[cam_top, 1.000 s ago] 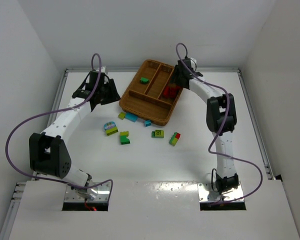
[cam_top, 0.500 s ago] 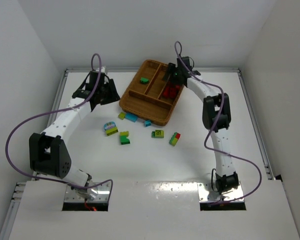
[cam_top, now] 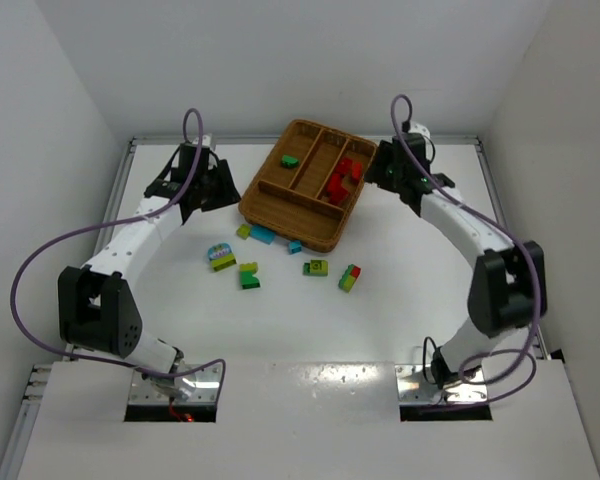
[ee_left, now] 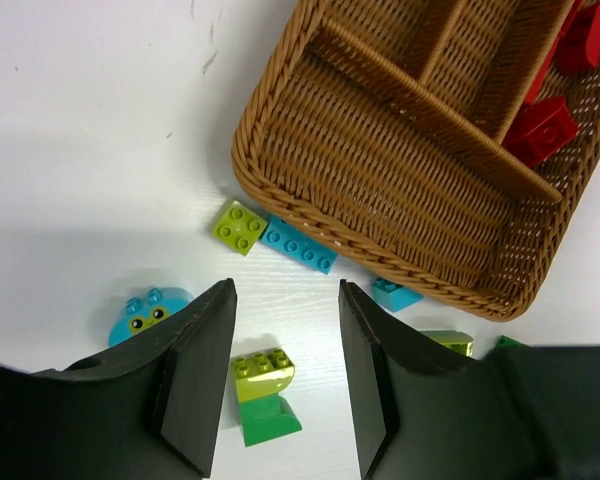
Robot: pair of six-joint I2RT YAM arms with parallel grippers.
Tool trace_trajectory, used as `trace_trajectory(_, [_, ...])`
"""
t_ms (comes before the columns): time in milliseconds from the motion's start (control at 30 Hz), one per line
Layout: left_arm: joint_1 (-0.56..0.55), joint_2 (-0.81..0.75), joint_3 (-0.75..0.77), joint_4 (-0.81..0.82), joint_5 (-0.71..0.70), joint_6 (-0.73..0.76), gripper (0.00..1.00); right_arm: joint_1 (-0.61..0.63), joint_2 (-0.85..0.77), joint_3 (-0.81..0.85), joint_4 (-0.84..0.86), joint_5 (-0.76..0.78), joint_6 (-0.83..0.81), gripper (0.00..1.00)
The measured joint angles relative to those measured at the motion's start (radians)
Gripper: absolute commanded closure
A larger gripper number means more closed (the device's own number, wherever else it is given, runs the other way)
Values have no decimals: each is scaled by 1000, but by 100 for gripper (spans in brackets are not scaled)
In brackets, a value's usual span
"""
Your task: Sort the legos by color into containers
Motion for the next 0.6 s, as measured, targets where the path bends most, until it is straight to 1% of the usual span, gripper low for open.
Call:
trace_trajectory(33, [0,-2,-5,-2,1,0,49,3,-44,-43,-16,12,7,37])
trace_trajectory(100, [0,-6,-18,-2,7,-1,49,21,-106,-143,-72,19,24,35])
trace_trajectory(200, [-1,-6,-27,-3,10,-1,49,65,-120,-288,-148,3,70,30])
trace_trajectory(233, [-4,-7,-30,-2,11,-1,49,86,-120,-342,-175,-12,85,30])
trace_trajectory(300, [-7,-7,-32,-2,11,-1,49,133,-129,-433,-222,-35,121,26])
trace_trajectory(333, [-8,-7,-32,-2,12,-1,49,159,-137,-467,-243,-43,135,26])
trace_trajectory(367, [-10,-7,-32,-1,14,-1,49,181,-154,-485,-247,-61,152,24])
trace_trajectory(467, [-19,-8,-32,-2,17,-3,49,234,-201,-495,-248,-79,174,24])
trace_trajectory(600, [-40,-11,-33,-1,19,-4,49,259,-213,-495,-228,-93,187,24])
